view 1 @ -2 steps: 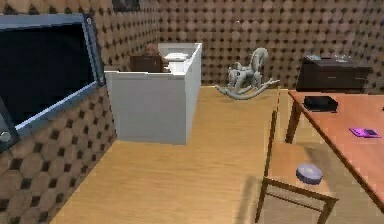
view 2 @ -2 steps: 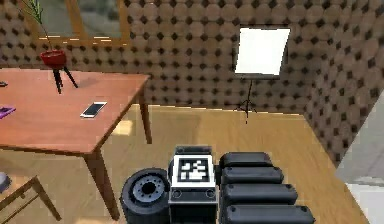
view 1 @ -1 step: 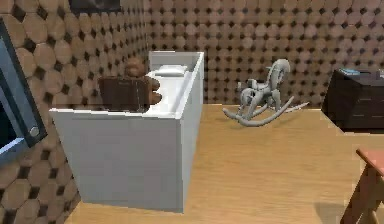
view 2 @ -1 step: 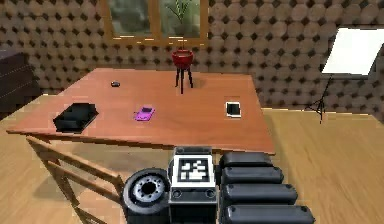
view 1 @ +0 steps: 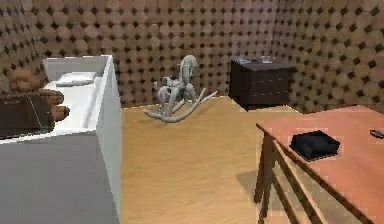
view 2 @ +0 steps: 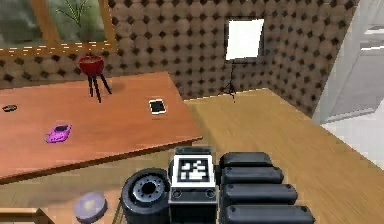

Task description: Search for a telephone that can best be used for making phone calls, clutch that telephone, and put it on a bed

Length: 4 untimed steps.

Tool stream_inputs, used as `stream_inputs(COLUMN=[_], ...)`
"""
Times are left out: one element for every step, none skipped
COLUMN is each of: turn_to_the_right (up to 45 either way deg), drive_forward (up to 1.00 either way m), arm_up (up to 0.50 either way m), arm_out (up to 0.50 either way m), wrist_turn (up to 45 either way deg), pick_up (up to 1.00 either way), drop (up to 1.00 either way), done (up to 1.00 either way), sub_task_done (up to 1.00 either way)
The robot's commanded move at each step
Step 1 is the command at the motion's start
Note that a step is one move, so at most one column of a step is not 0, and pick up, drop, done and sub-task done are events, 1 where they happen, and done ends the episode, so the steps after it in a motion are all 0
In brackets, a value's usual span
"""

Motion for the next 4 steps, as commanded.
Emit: stream_inputs(turn_to_the_right=[0.0, -18.0, 0.0, -33.0], drive_forward=[0.8, 0.0, 1.0, 0.0], arm_up=[0.0, 0.0, 0.0, 0.0], arm_out=[0.0, 0.0, 0.0, 0.0], wrist_turn=[0.0, 0.0, 0.0, 0.0], pick_up=[0.0, 0.0, 0.0, 0.0], drop=[0.0, 0.0, 0.0, 0.0], done=[0.0, 0.0, 0.0, 0.0], sub_task_done=[0.0, 0.0, 0.0, 0.0])
